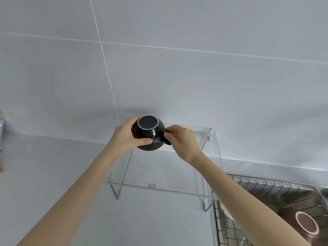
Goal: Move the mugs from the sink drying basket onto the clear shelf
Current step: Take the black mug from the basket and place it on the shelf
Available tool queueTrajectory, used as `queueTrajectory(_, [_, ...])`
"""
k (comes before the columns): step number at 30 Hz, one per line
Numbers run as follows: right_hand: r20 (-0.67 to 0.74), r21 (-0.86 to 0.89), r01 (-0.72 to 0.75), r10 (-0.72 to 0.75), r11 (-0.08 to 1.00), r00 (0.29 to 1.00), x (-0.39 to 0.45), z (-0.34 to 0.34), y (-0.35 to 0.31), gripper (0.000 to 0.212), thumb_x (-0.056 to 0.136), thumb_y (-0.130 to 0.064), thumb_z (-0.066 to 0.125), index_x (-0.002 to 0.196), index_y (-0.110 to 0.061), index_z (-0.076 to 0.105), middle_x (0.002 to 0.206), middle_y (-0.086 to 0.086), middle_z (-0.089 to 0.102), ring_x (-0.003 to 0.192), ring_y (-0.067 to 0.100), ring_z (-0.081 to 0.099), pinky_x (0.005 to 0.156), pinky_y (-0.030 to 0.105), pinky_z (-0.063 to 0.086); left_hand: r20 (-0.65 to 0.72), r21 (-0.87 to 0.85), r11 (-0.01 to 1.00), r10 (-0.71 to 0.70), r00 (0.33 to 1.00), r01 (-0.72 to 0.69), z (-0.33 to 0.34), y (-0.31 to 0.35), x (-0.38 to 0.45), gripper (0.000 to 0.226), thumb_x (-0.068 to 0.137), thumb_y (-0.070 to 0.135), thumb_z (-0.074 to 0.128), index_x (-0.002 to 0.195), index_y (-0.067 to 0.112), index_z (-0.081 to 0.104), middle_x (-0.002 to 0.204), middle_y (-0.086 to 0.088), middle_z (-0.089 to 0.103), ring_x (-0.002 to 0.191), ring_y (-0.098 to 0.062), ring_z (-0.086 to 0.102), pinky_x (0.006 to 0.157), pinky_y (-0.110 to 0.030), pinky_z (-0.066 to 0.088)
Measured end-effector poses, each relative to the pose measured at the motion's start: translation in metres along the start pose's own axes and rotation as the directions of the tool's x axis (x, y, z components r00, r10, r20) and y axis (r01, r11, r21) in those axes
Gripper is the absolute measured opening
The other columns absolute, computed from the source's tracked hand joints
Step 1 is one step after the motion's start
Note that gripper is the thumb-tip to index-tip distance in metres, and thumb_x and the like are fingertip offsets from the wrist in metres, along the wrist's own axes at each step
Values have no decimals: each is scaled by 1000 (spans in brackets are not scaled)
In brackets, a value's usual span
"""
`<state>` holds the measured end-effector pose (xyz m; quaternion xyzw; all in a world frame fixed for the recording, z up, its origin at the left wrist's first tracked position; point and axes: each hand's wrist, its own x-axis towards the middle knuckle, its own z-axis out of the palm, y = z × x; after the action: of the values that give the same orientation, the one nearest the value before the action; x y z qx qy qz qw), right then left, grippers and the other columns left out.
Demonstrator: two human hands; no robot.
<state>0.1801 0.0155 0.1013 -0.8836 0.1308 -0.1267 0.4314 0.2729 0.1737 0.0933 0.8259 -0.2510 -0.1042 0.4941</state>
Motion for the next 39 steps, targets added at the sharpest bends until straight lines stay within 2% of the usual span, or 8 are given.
queueTrajectory(6, [28,18,-13,12,1000,1000,17,23,5,17,89,-11,50,96,-3,62,89,18,72,84,34,62,77,40,49,-24,-7,999,-42,999,41,-6,-20,10,79,46,28,79,120,25,53,115,7,64,113,-15,58,101,-33,44])
queueTrajectory(13, [32,43,-37,35,998,999,26,34,14,17,89,-10,50,96,-1,62,89,20,72,86,36,62,78,43,50,-35,16,999,-47,998,48,-3,-30,15,71,59,9,83,122,21,52,107,12,59,108,-12,55,93,-24,39])
queueTrajectory(18, [39,74,-54,52,996,998,29,38,16,17,88,-10,51,96,-2,63,91,19,73,90,35,63,83,47,51,-39,74,996,-40,998,43,-5,-29,18,69,61,9,81,122,21,52,98,23,57,102,-9,54,80,-9,38])
queueTrajectory(25, [55,107,-44,39,993,998,29,42,17,18,90,-10,49,100,-3,61,94,17,72,90,33,62,82,42,49,-41,62,995,-75,996,78,-7,-35,19,73,59,12,83,124,21,50,108,12,58,108,-13,53,95,-26,39])
queueTrajectory(29, [94,112,-48,38,993,995,28,39,18,20,91,-12,48,106,-4,58,99,15,71,95,32,62,86,42,49,6,182,980,-87,996,85,-9,-25,21,68,63,14,80,124,19,49,111,9,56,103,-11,51,88,-23,36])
queueTrajectory(32, [166,117,-76,56,990,985,27,34,16,33,90,-14,50,122,-7,47,114,14,67,106,31,59,94,41,48,15,271,958,-104,995,96,-5,-16,22,62,64,16,78,119,16,50,114,2,60,105,-17,53,85,-25,36])
queueTrajectory(36, [159,148,-69,45,987,986,16,12,12,56,88,-17,57,137,-18,29,129,13,54,115,22,53,99,36,45,-11,374,926,-44,999,45,13,7,11,99,60,33,80,140,12,24,135,-5,47,126,-25,44,99,-35,40])
queueTrajectory(39, [89,203,-53,36,978,995,-1,-20,10,51,88,-18,56,134,-19,34,127,10,55,110,18,55,90,27,43,52,372,924,74,996,-88,38,37,-4,101,64,37,78,143,17,19,137,0,45,131,-20,36,103,-28,32])
